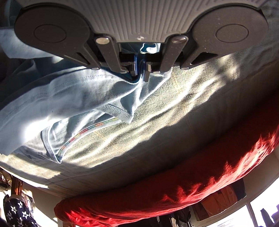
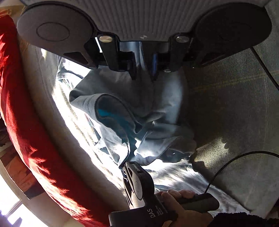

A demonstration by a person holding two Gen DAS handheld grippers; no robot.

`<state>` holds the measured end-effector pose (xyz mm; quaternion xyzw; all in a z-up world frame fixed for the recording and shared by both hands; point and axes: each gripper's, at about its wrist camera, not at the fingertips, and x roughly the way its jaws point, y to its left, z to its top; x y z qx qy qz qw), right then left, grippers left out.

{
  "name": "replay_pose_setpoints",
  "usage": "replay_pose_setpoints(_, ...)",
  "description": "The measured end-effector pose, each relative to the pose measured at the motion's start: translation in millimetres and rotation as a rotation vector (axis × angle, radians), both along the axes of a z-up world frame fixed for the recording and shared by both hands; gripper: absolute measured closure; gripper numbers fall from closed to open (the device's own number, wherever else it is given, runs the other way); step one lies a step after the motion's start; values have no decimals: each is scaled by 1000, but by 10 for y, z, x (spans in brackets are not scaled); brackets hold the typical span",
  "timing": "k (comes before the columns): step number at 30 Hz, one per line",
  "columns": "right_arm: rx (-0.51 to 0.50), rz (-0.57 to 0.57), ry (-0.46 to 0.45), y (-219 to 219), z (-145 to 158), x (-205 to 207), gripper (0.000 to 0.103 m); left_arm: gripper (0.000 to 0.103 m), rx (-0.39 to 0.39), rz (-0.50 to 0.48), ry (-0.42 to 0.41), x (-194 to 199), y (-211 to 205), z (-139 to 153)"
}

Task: Fold clothes

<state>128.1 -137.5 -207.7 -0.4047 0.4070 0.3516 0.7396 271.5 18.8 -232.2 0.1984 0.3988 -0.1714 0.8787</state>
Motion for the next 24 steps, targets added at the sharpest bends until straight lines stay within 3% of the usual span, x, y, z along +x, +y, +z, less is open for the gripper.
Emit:
replay_pose_setpoints(6, -74, 21, 0, 44, -205, 50, 84, 97, 0, -9, -4, -20, 10, 24)
replay_pose_setpoints(8, -68, 5, 8, 49, -199, 106, 93, 98, 0, -15, -8, -47, 16, 47)
replay_pose_setpoints(15, 24, -18, 66, -78, 47, 134, 99, 99, -3, -26, -43, -284, 44, 265)
replay_pose_setpoints(24, 61, 46, 103, -348, 402, -192, 99, 100, 71, -127, -128, -930, -88, 704)
